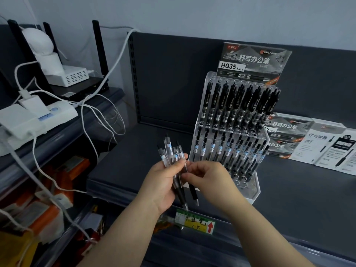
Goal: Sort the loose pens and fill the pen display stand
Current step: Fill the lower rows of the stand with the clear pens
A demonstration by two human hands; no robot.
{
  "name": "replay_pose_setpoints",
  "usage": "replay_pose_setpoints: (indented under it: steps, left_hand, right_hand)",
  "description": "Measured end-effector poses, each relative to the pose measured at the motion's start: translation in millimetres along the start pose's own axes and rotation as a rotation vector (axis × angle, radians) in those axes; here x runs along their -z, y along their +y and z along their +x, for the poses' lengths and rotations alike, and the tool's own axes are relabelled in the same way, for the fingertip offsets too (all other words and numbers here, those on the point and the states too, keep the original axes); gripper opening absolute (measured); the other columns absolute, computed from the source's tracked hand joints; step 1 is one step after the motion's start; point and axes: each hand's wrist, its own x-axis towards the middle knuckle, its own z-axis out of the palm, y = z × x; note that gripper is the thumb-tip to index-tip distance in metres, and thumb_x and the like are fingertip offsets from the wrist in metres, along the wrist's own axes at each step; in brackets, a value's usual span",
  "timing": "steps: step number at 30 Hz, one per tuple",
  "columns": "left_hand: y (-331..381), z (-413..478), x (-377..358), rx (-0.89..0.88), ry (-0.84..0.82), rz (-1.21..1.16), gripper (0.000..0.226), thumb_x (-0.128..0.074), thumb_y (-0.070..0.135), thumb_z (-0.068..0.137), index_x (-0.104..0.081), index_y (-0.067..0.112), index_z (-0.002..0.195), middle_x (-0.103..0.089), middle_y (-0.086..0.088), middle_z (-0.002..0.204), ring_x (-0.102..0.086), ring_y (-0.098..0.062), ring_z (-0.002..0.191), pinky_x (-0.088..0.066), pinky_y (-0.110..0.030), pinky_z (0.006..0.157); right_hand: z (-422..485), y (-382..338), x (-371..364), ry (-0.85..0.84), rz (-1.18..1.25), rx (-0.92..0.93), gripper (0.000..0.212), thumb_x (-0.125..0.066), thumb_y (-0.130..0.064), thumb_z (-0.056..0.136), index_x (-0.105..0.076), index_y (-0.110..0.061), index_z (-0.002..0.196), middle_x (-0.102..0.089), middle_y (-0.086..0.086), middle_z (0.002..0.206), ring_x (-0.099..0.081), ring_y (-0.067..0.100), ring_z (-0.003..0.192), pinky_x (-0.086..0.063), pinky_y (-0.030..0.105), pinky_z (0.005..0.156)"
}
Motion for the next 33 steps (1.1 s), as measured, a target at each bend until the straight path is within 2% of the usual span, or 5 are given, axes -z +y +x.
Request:
replay_pose_setpoints:
  steps: [5, 8, 12, 17, 33]
  left_hand:
    - [-1, 0, -7, -0.040, -0.012, 0.017, 0.016, -0.055, 0.010, 0.090, -0.070, 0.009, 0.095, -0.071, -0.006, 0.082, -0.066, -0.022, 0.081, -0.052, -0.034, 0.070]
    - [-3, 0, -9, -0.051, -0.007, 0.004, 0.017, -0.055, 0.010, 0.090, -0.070, 0.008, 0.097, -0.071, -0.008, 0.090, -0.067, -0.023, 0.087, -0.053, -0.034, 0.073]
    - [-5, 3, -9, -0.069, 0.068, -0.027, 0.018, -0.054, 0.011, 0.092, -0.070, 0.008, 0.099, -0.068, -0.005, 0.082, -0.066, -0.021, 0.088, -0.054, -0.036, 0.081]
    - [-5, 6, -6, -0.055, 0.139, 0.004, 0.022, -0.053, 0.022, 0.094, -0.068, 0.010, 0.104, -0.050, 0.002, 0.069, -0.047, -0.010, 0.062, -0.042, -0.024, 0.058]
    - [0, 3, -4, -0.065, 0.056, 0.037, 0.014, -0.049, 0.010, 0.095, -0.062, 0.009, 0.089, -0.062, -0.002, 0.066, -0.054, -0.012, 0.060, -0.045, -0.024, 0.056]
  right_hand:
    - [0, -1, 14, -0.109, -0.034, 0.011, 0.014, -0.060, -0.019, 0.090, -0.071, -0.016, 0.083, -0.059, -0.004, 0.061, -0.046, 0.000, 0.047, -0.038, 0.012, 0.049]
    - [1, -1, 21, -0.115, -0.006, 0.001, 0.014, -0.060, -0.019, 0.089, -0.070, -0.020, 0.079, -0.064, -0.003, 0.066, -0.051, 0.001, 0.055, -0.043, 0.017, 0.057]
    - [5, 1, 30, 0.171, 0.115, -0.006, 0.005, -0.061, -0.020, 0.088, -0.065, -0.022, 0.086, -0.067, -0.004, 0.074, -0.060, 0.008, 0.065, -0.053, 0.026, 0.066]
    - [14, 11, 35, 0.397, 0.037, 0.007, 0.001, -0.062, -0.022, 0.088, -0.062, -0.022, 0.087, -0.067, -0.002, 0.076, -0.062, 0.012, 0.067, -0.048, 0.020, 0.059]
    - [23, 36, 17, 0.375, -0.352, -0.038, 0.015, -0.063, -0.025, 0.088, -0.065, -0.011, 0.095, -0.064, -0.002, 0.075, -0.060, 0.013, 0.068, -0.043, 0.016, 0.055]
